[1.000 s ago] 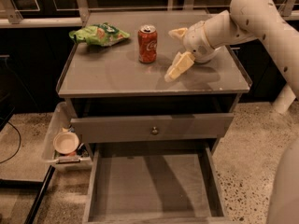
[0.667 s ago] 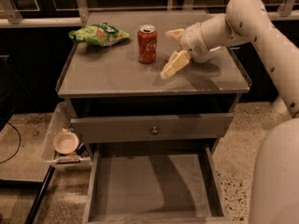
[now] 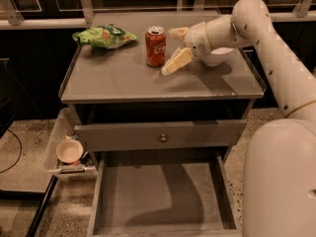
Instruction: Place coke can into middle drawer
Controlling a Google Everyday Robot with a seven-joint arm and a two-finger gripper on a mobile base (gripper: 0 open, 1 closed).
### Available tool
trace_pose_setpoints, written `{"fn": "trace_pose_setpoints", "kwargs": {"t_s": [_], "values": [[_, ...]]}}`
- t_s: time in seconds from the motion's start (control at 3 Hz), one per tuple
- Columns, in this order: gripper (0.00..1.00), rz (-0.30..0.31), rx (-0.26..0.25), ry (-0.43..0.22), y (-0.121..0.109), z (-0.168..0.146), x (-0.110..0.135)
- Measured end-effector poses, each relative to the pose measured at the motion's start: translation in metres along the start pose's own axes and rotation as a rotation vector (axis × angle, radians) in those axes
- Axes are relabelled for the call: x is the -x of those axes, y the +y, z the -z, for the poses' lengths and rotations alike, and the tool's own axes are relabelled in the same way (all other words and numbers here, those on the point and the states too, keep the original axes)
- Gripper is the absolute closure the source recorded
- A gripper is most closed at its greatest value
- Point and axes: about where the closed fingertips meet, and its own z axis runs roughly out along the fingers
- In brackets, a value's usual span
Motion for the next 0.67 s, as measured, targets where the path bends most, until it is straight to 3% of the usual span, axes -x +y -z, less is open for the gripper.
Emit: {"fn": "trace_pose_setpoints", "kwargs": {"t_s": [0.67], "values": [[0.00,-0.041,0.028,-0.081,-0.012,-0.024,0.013]]}}
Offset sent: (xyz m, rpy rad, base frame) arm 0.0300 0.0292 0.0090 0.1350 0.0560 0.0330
